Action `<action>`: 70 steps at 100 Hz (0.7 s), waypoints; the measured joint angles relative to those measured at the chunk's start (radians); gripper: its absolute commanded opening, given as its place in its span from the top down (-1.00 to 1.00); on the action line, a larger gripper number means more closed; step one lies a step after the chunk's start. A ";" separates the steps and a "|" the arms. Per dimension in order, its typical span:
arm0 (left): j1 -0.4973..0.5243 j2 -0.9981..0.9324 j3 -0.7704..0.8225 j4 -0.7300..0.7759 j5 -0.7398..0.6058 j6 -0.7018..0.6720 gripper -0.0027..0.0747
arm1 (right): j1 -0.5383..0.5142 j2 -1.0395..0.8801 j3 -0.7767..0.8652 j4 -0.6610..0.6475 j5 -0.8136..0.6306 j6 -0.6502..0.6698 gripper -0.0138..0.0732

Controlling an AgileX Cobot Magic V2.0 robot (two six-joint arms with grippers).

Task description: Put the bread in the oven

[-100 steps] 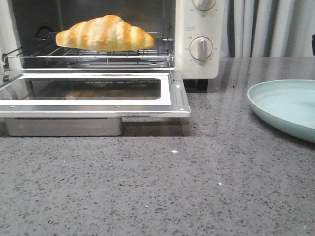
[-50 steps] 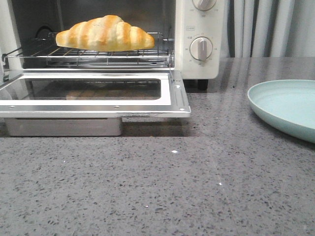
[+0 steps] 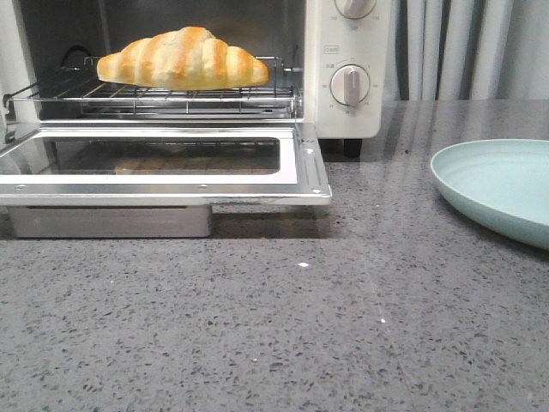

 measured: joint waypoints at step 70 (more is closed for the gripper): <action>0.000 0.000 0.000 0.000 0.000 0.000 0.98 | -0.063 -0.373 0.164 0.075 0.018 0.000 0.65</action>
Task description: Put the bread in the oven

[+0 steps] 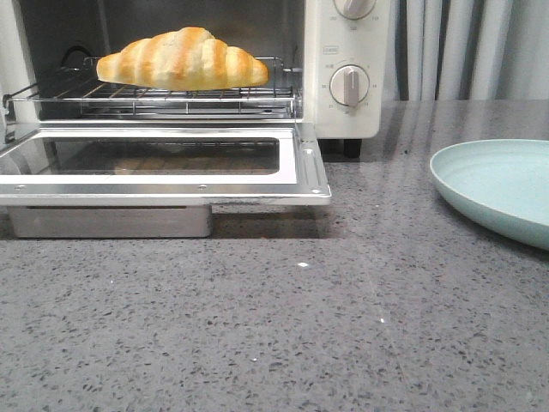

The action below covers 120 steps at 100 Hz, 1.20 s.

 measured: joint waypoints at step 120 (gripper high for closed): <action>0.000 0.000 0.000 0.000 0.000 0.000 0.98 | -0.081 -0.028 0.000 0.104 0.259 -0.050 0.65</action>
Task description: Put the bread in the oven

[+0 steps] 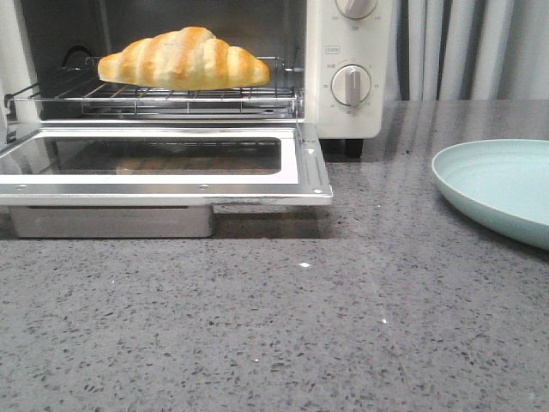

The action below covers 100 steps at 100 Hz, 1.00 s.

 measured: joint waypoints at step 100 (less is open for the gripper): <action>0.000 0.000 0.000 0.000 0.000 0.000 0.98 | 0.000 0.000 0.000 0.022 0.056 -0.043 0.65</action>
